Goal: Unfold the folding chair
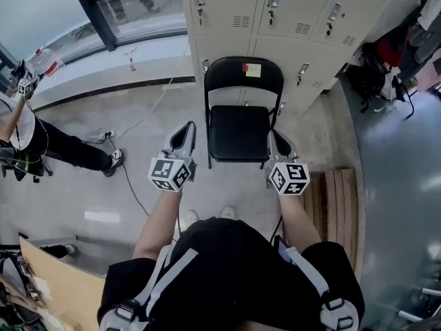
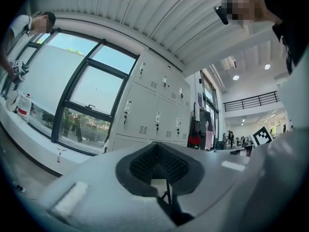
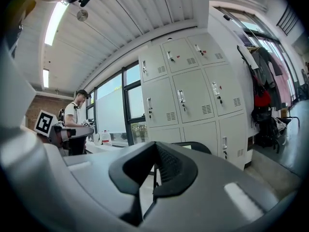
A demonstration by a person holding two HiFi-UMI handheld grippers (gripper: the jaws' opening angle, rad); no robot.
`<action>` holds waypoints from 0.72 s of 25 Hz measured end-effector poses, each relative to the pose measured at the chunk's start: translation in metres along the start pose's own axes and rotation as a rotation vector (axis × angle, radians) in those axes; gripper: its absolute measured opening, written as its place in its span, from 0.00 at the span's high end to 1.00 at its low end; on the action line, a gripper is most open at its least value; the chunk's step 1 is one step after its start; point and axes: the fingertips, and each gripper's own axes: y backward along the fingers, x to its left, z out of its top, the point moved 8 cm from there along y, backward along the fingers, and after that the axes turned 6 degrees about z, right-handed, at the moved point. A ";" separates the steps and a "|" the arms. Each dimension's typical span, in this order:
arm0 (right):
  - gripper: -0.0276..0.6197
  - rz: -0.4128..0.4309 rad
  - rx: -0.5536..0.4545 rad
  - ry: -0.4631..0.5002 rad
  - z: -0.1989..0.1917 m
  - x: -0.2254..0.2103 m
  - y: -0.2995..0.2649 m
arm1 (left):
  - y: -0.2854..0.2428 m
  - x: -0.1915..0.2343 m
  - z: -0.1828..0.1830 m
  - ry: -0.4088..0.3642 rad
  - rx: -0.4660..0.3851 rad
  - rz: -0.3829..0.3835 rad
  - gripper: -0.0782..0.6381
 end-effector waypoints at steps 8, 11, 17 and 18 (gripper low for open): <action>0.95 0.016 -0.047 0.017 0.005 0.031 0.008 | 0.045 0.017 0.024 -0.038 -0.072 -0.008 0.89; 0.95 0.008 -0.039 0.023 0.002 0.043 0.010 | 0.057 0.021 0.027 -0.029 -0.079 -0.014 0.89; 0.95 -0.010 -0.042 0.018 0.000 0.063 0.007 | 0.061 0.032 0.029 -0.012 -0.092 -0.039 0.89; 0.95 -0.011 -0.044 0.018 0.000 0.066 0.007 | 0.063 0.035 0.029 -0.011 -0.090 -0.040 0.89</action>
